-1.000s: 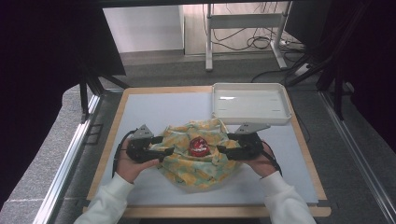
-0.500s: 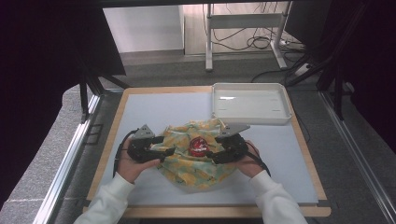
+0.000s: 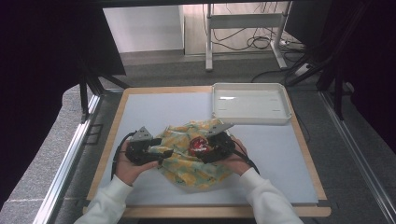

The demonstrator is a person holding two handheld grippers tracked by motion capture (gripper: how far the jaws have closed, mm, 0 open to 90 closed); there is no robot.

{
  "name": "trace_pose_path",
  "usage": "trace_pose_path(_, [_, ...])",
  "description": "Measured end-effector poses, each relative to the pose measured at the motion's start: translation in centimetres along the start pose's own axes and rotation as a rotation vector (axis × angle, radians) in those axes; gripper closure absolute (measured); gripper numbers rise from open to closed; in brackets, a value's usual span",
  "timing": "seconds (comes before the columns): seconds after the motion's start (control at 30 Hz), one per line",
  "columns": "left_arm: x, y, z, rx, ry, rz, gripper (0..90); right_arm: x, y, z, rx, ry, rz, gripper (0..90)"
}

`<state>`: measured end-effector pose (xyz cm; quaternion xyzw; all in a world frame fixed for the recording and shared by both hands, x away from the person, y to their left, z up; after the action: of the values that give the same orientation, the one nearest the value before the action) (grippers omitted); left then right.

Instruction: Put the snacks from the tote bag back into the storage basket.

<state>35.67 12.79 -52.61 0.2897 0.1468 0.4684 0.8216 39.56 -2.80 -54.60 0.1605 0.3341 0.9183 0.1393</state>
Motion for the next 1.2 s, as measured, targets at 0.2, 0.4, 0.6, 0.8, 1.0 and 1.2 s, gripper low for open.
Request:
trace_pose_path(0.2, [-0.3, -0.1, -0.2, 0.011, -0.013, -0.007, 32.3, -0.1, -2.0, -0.4, 0.059, -0.001, -0.013, 17.6])
trace_pose_path(0.4, [-0.1, -0.1, -0.2, 0.009, -0.006, -0.003, 32.3, -0.3, -2.2, -0.5, 0.083, 0.014, -0.049, 22.4])
trace_pose_path(0.6, [-0.1, -0.2, -0.2, 0.010, -0.008, -0.003, 32.5, -0.1, -1.8, -0.3, 0.083, 0.017, -0.040, 23.4])
trace_pose_path(0.8, [0.3, -0.2, -0.2, 0.005, 0.005, 0.007, 32.6, 0.2, -0.5, 0.4, 0.043, 0.014, -0.025, 23.5])
trace_pose_path(1.0, [0.4, -0.6, 0.2, 0.000, 0.008, 0.007, 32.7, 0.8, 1.0, 0.9, 0.004, 0.027, -0.008, 23.6])
trace_pose_path(1.2, [0.0, -0.8, 0.2, 0.001, -0.002, -0.002, 32.7, 1.4, 2.1, 1.5, -0.032, 0.033, 0.004, 23.6])
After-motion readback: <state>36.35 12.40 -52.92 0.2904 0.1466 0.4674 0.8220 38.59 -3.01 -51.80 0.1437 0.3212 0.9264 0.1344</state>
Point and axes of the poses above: each handheld gripper's, and its own axes: y roughly backward along the jaws, z roughly out of its top, x roughly to its left, the point moved 10 cm from there along -y, roughly forward along the jaws, and after that the axes turned 15 degrees about z, right-handed, at the moved point
